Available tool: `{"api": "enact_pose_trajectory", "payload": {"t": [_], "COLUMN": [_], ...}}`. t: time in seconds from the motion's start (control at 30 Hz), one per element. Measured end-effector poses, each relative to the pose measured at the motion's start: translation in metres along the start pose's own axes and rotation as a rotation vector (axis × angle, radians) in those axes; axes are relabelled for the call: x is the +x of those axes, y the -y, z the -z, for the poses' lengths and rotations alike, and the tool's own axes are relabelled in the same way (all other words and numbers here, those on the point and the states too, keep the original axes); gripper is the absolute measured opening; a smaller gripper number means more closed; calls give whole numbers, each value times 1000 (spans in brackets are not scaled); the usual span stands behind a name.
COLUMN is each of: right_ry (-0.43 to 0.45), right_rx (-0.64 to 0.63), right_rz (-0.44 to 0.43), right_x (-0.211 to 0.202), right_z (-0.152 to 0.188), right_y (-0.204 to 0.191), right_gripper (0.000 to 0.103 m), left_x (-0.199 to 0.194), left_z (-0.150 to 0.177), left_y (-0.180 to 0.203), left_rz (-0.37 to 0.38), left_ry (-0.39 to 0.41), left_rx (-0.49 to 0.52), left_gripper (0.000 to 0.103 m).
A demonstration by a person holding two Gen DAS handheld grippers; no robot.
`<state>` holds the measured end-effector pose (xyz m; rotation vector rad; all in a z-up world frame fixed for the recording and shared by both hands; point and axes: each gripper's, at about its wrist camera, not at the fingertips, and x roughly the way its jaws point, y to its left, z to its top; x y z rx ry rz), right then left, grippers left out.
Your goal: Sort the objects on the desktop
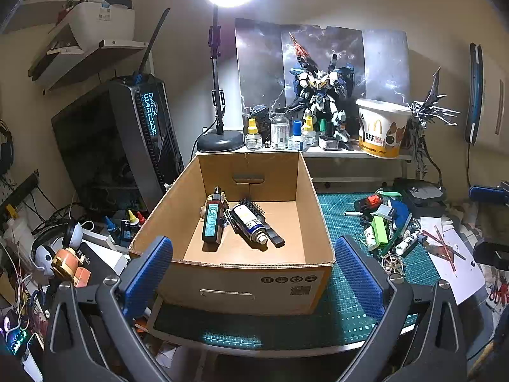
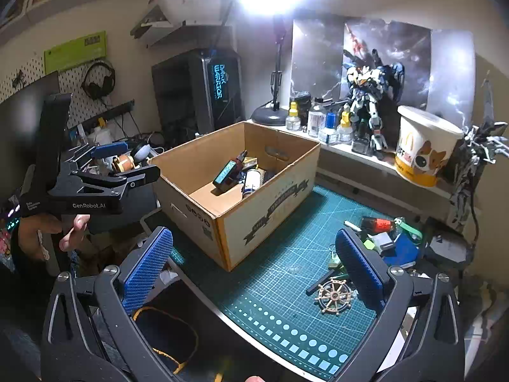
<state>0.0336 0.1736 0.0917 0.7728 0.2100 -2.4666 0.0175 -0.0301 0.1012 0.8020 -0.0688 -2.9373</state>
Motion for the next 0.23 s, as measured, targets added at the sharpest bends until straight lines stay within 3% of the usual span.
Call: {"api": "enact_pose_trajectory", "payload": {"t": [0.23], "right_ry": [-21], "right_rx": [0], "right_rz": [-7], "right_x": [7], "right_z": [1], "right_y": [2], "right_gripper": [103], "left_x": [4], "left_z": [-1], "left_y": [-2], "left_rz": [-25], "left_ry": [-9], "left_rx": [4], "left_gripper": [103]}}
